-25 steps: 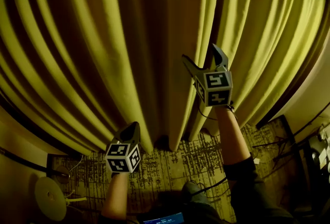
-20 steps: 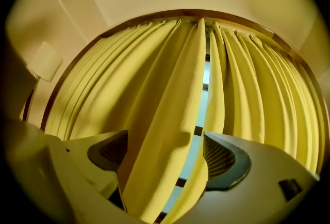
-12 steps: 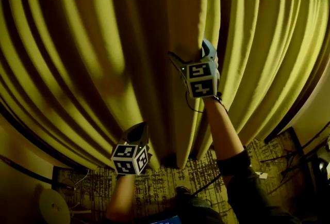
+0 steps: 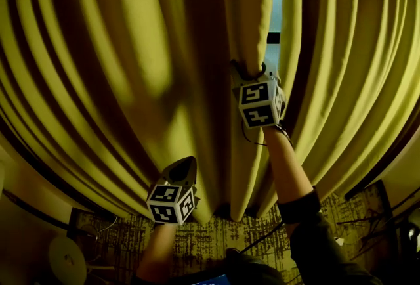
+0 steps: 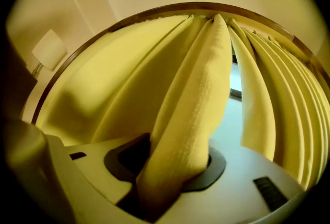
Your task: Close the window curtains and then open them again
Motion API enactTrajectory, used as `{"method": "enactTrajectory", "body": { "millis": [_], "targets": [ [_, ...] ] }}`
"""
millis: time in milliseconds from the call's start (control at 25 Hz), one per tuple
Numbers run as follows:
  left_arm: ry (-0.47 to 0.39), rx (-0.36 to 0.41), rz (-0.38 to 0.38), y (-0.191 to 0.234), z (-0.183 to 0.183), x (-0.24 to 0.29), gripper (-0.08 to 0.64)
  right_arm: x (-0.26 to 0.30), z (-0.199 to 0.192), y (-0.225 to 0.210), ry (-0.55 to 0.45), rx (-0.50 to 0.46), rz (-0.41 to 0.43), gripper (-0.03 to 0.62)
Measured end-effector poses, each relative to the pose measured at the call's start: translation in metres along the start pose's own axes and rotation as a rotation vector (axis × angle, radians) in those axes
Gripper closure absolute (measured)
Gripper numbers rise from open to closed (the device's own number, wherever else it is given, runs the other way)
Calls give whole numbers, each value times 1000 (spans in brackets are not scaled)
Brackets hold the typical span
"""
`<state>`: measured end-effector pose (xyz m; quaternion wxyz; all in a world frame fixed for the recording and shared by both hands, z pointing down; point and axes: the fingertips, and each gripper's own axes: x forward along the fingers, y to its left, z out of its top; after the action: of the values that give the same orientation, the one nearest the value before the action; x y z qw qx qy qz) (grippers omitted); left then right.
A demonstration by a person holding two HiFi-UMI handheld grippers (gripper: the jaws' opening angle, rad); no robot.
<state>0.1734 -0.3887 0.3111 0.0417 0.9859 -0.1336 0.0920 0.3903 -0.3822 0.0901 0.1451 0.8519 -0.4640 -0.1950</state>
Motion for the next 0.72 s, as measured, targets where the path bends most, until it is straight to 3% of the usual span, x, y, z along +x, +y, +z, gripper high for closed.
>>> {"method": "enactTrajectory", "body": {
  "millis": [80, 240, 560, 720],
  "targets": [
    [-2, -19, 14, 9, 0, 3, 556, 6, 8, 11, -35, -15, 27, 470],
    [-10, -50, 62, 38, -1, 3, 556, 21, 24, 42, -100, -56, 107, 522],
    [-25, -72, 174, 88, 10, 8, 556, 49, 58, 106, -212, -218, 239, 520],
    [-46, -127, 254, 118, 13, -3, 556, 57, 84, 148, -306, -299, 305, 517]
  ]
}}
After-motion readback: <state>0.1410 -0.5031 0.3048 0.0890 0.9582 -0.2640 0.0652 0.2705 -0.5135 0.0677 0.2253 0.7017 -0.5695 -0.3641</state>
